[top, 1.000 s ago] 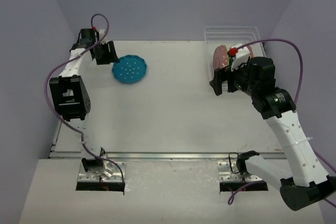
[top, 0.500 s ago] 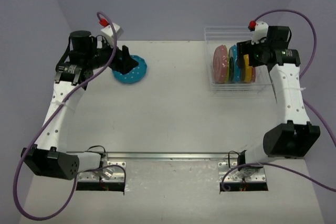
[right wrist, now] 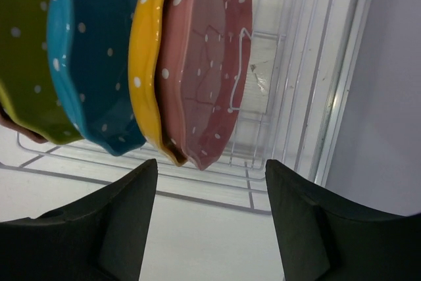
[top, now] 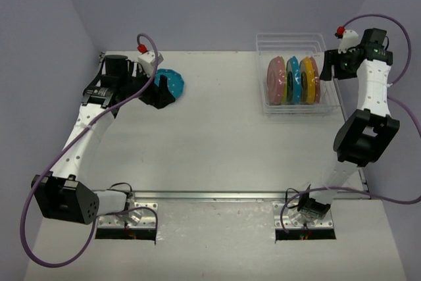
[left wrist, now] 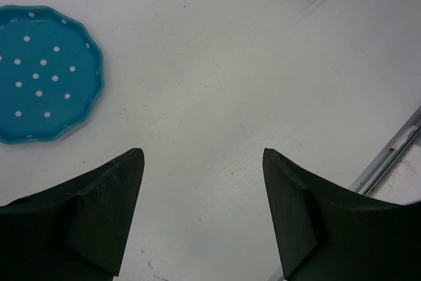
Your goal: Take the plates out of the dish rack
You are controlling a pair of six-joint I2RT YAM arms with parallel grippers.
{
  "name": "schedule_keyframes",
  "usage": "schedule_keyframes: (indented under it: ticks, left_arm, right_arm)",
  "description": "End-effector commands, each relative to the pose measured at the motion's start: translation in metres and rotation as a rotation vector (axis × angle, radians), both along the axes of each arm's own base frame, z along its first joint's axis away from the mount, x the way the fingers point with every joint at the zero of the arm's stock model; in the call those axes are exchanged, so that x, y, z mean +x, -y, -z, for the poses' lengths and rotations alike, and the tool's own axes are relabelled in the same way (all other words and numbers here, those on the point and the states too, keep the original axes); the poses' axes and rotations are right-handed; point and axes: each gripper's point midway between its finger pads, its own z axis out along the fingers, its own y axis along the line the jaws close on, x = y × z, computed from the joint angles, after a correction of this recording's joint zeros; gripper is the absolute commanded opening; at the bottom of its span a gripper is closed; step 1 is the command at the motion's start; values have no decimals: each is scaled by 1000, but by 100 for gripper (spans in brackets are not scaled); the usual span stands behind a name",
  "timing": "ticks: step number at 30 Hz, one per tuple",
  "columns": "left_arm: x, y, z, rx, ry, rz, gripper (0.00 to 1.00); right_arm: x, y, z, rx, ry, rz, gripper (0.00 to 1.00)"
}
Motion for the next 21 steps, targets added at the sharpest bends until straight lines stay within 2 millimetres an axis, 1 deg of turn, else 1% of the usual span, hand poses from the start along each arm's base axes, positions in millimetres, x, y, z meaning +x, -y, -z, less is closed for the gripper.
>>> schedule_keyframes:
  ticks: [1,4,8,16,21]
  left_arm:
    - [4,1,-2,-14,33,2,70]
    - [5,1,1,-10,27,2,70]
    - [9,-1,6,0,15,-8,70]
    - [16,-1,15,-4,-13,-20,70]
    - [19,-1,17,-5,-22,-29,70]
  right_arm:
    - [12,8,1,6,26,-40,66]
    - [17,8,6,25,27,-56,64]
    - [21,1,10,64,29,-83,63]
    - [24,-5,22,108,15,-106,62]
    - [38,-6,31,157,14,-95,56]
